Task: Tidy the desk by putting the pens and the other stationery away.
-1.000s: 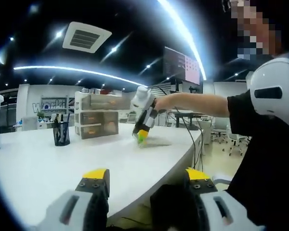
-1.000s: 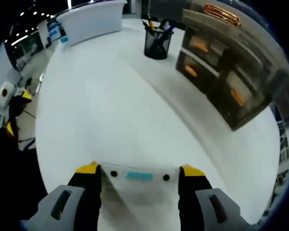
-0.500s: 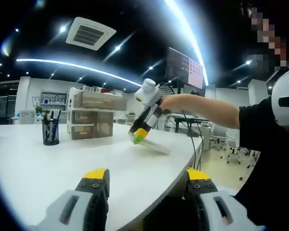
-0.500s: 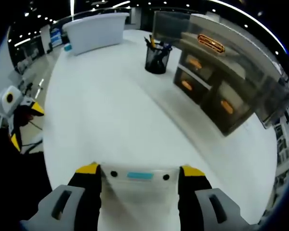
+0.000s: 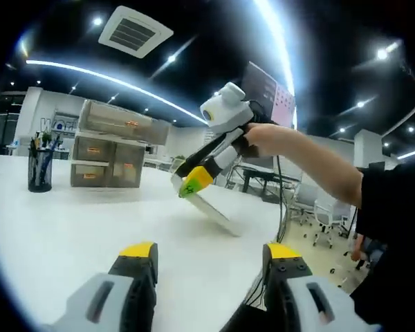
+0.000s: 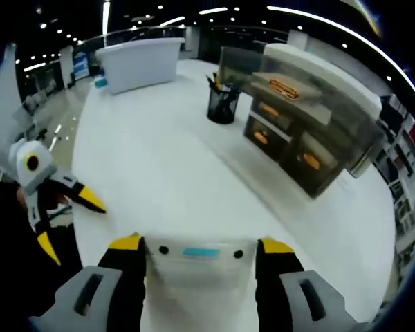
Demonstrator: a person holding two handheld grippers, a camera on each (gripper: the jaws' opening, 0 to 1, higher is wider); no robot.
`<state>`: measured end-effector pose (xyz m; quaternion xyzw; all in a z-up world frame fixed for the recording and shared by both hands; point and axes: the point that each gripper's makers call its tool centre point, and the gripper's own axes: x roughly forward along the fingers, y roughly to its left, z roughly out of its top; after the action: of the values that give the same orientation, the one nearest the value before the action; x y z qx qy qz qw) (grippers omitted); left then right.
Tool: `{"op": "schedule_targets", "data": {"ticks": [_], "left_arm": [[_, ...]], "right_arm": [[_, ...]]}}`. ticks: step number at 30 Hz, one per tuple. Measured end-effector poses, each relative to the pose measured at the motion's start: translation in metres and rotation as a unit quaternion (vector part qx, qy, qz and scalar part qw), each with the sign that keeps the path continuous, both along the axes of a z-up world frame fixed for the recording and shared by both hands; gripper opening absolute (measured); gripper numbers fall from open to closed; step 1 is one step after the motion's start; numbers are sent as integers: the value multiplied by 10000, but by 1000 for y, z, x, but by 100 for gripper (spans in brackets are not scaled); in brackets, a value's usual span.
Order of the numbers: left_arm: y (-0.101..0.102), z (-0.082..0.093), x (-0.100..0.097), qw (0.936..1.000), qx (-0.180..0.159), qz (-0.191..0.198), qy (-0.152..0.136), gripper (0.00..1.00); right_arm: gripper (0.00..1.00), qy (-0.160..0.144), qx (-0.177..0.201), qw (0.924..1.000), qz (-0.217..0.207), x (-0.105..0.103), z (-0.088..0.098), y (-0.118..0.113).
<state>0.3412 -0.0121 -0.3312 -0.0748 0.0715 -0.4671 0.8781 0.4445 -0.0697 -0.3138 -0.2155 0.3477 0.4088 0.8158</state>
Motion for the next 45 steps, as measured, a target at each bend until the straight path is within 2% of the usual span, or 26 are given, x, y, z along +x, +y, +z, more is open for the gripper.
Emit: {"op": "schedule_targets", "data": {"ticks": [9, 19, 24, 29, 45], "left_arm": [[-33, -1, 14, 9985, -324, -185, 396, 61], [-63, 11, 35, 9971, -569, -53, 503, 62], [-78, 9, 45, 9952, -676, -113, 699, 62], [-82, 6, 51, 9949, -670, -59, 748, 60], [-95, 15, 53, 9939, -825, 10, 737, 55]], "right_arm": [[60, -206, 246, 9995, -41, -6, 9, -5], [60, -388, 453, 9981, -164, -9, 18, -11], [60, -469, 535, 9972, -225, -11, 21, -14], [60, -544, 615, 9963, -241, -16, 24, -14], [59, -773, 873, 9927, -308, -24, 32, -12]]}}
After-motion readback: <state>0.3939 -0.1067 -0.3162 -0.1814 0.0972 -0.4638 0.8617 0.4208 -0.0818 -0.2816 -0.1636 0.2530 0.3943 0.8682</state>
